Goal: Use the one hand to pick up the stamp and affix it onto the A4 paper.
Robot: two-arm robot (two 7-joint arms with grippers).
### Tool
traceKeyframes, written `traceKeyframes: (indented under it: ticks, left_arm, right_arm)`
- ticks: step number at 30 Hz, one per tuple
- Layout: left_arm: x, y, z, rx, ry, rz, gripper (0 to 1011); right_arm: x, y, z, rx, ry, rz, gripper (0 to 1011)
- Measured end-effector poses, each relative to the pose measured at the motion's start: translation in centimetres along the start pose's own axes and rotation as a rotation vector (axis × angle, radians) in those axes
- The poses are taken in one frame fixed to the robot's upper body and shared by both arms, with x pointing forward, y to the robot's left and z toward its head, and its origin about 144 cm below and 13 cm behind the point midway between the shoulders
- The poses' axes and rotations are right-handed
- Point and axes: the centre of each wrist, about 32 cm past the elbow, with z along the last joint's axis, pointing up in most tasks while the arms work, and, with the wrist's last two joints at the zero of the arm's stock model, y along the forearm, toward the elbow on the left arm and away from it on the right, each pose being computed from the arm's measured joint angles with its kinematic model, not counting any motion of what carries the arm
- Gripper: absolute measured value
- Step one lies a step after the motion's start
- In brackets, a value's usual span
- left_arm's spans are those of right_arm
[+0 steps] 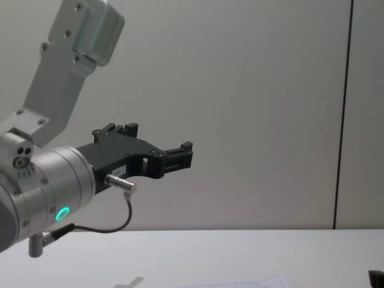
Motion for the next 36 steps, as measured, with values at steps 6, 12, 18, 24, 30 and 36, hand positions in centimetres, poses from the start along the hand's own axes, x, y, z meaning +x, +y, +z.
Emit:
traceKeyframes:
  ticks: [6,12,18,24,30,36]
  left_arm:
    - [0.0,0.0,0.0,0.0,0.0,0.0,1001]
    - [0.0,0.0,0.0,0.0,0.0,0.0,1001]
    - [0.0,0.0,0.0,0.0,0.0,0.0,1001]
    - [0.0,0.0,0.0,0.0,0.0,0.0,1002]
    - [0.0,0.0,0.0,0.0,0.0,0.0,1001]
    - [0.0,0.0,0.0,0.0,0.0,0.0,1001]
  right_arm:
    - [-0.02,0.53,-0.17,-0.02,-0.008,0.002,712]
    - [-0.02,0.82,-0.29,-0.032,-0.013,-0.001,536]
    - [-0.06,0.95,-0.35,-0.041,-0.02,-0.006,313]
    - [-0.07,0.95,-0.36,-0.045,-0.027,-0.014,218]
    - [-0.08,0.93,-0.38,-0.056,-0.027,-0.022,219]
    - [-0.03,1.06,-0.59,-0.073,-0.016,-0.025,219]
